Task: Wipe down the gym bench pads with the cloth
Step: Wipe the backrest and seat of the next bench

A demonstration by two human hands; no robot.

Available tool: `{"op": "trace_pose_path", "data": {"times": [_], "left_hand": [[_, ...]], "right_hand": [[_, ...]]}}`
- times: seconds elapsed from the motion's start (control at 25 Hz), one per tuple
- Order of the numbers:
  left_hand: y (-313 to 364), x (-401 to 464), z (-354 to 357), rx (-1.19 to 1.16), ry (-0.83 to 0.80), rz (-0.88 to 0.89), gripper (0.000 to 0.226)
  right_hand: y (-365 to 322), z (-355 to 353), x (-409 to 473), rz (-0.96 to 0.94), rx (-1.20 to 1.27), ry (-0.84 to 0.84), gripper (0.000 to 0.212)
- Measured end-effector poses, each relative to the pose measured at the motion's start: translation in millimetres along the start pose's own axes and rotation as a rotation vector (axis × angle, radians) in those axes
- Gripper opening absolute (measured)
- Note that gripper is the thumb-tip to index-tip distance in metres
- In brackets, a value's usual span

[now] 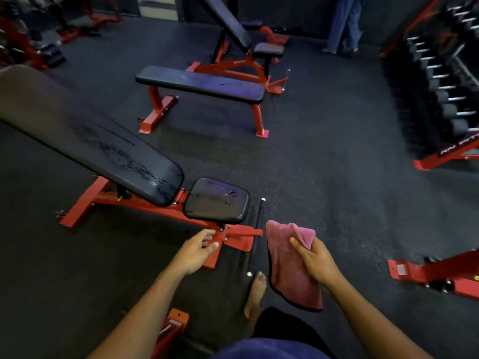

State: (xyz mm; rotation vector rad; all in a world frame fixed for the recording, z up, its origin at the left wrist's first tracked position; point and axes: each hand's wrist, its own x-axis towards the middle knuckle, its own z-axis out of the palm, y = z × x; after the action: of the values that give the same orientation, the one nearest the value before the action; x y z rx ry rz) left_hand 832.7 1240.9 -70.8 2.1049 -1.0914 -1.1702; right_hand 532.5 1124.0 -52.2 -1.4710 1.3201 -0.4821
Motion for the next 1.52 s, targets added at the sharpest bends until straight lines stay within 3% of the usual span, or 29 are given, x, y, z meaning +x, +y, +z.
{"op": "trace_pose_path", "data": {"times": [0.4, 0.6, 0.8, 0.92, 1.0, 1.08, 1.2, 1.4, 1.52], "left_hand": [[-8, 109, -96, 0.115, 0.072, -0.143, 0.052], [-22, 155, -118, 0.159, 0.029, -0.203, 0.054], [-50, 213, -149, 0.494, -0.035, -0.169, 0.066], [-82, 261, -177, 0.774, -0.126, -0.034, 0.078], [-108, 302, -201, 0.972, -0.161, 0.107, 0.087], [-134, 350, -223, 1.109, -0.174, 0.217, 0.084], [-165, 425, -250, 1.262, -0.095, 0.357, 0.077], [-252, 518, -264, 1.482, -0.048, 0.421, 0.081], [-278, 531, -264, 1.508, 0.064, 0.515, 0.083]], "right_hand": [[-50, 88, 205, 0.01, -0.058, -0.189, 0.034], [-69, 115, 254, 0.01, -0.115, -0.249, 0.035], [-88, 141, 278, 0.077, -0.164, -0.193, 0.031], [-94, 161, 290, 0.007, -0.177, -0.208, 0.033], [-91, 182, 317, -0.091, -0.422, -0.164, 0.036], [-73, 210, 355, -0.251, -0.731, -0.037, 0.056], [-29, 270, 414, -0.296, -0.85, -0.035, 0.074], [79, 392, 458, -0.067, -0.983, -0.295, 0.069], [96, 392, 477, -0.176, -1.08, -0.221, 0.053]]}}
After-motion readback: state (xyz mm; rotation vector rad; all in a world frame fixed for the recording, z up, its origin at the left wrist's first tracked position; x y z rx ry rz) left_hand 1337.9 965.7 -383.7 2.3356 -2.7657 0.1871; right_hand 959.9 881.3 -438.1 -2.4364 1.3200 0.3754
